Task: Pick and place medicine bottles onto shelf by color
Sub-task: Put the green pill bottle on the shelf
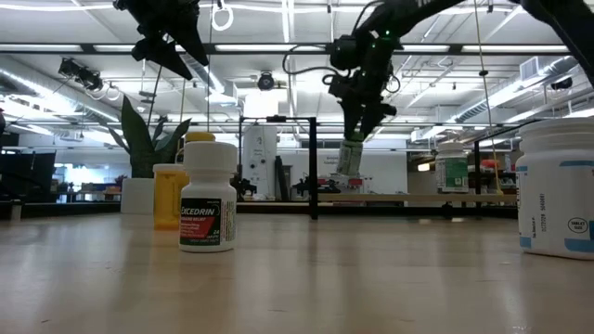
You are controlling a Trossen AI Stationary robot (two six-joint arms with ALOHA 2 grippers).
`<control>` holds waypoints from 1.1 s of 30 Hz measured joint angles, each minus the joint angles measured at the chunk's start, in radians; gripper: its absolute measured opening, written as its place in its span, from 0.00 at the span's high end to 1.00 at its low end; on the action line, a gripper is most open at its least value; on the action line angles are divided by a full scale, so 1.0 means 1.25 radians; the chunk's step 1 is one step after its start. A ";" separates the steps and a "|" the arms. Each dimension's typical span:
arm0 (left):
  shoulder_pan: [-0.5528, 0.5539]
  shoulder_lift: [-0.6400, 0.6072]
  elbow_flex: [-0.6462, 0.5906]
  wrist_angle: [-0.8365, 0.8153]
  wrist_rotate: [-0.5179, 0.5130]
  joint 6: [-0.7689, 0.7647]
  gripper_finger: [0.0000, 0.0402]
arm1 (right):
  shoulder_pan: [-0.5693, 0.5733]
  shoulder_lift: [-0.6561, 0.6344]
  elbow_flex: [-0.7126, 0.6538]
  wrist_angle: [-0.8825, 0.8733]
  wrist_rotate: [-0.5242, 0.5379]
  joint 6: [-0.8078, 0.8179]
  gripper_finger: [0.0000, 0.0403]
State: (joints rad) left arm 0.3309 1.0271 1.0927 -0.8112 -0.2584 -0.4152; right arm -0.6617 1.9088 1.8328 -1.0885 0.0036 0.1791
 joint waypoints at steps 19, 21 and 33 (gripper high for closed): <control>-0.005 0.000 0.000 -0.002 0.000 -0.016 0.30 | -0.007 0.071 0.000 0.046 -0.063 0.001 0.45; -0.005 0.000 0.000 -0.002 0.000 -0.016 0.30 | -0.007 0.071 0.000 0.050 -0.064 0.001 0.44; -0.005 0.000 0.000 -0.002 0.000 -0.016 0.30 | -0.021 0.071 0.000 0.051 -0.084 0.001 0.44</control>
State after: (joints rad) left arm 0.3248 1.0271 1.0927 -0.8139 -0.2581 -0.4355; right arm -0.6884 1.9972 1.8328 -1.0252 -0.1017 0.1799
